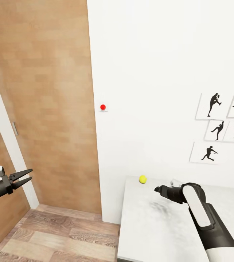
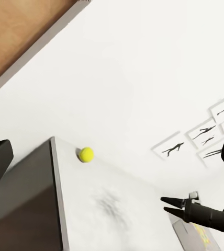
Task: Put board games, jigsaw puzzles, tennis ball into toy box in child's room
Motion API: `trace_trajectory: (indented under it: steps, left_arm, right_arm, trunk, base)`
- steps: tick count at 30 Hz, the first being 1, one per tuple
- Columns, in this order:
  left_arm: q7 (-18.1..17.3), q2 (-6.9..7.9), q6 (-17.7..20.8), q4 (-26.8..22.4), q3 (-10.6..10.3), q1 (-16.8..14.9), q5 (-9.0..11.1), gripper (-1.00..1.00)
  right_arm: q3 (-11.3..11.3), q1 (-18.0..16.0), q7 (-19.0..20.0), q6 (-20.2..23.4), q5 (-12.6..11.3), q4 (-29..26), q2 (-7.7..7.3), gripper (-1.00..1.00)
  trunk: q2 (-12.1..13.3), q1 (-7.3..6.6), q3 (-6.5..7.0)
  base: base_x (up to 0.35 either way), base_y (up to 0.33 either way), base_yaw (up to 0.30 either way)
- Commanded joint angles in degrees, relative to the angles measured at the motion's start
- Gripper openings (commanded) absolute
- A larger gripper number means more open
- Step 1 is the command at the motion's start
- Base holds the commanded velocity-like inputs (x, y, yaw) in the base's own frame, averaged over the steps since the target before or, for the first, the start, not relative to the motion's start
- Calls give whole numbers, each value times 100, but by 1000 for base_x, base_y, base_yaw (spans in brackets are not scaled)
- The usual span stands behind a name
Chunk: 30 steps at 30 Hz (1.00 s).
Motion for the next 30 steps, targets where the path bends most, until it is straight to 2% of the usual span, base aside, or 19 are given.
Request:
trace_trajectory:
  steps: [1, 12, 17, 30]
  left_arm:
    - [-27, 0, 20, 4, 5, -3, -15, 100]
    - [-28, 0, 20, 4, 5, -4, -17, 100]
    - [-28, 0, 20, 4, 5, -4, -18, 100]
    - [-28, 0, 20, 4, 5, -4, -18, 100]
  right_arm:
    - [3, -4, -66, 12, -60, 0, 2, 100]
    - [-1, -13, -94, 7, -63, 57, 5, 100]
    - [-18, -23, -94, 7, -53, 72, 1, 100]
    - [-49, -37, -118, -10, -44, 85, -63, 100]
  trunk:
    - [-4, 3, -2]
    - [-4, 3, -59]
    - [-4, 3, -104]
    - [-4, 3, -225]
  base:
    - [17, 94, 0]
    - [4, 34, 0]
    - [0, 159, 0]
    - [0, 73, 0]
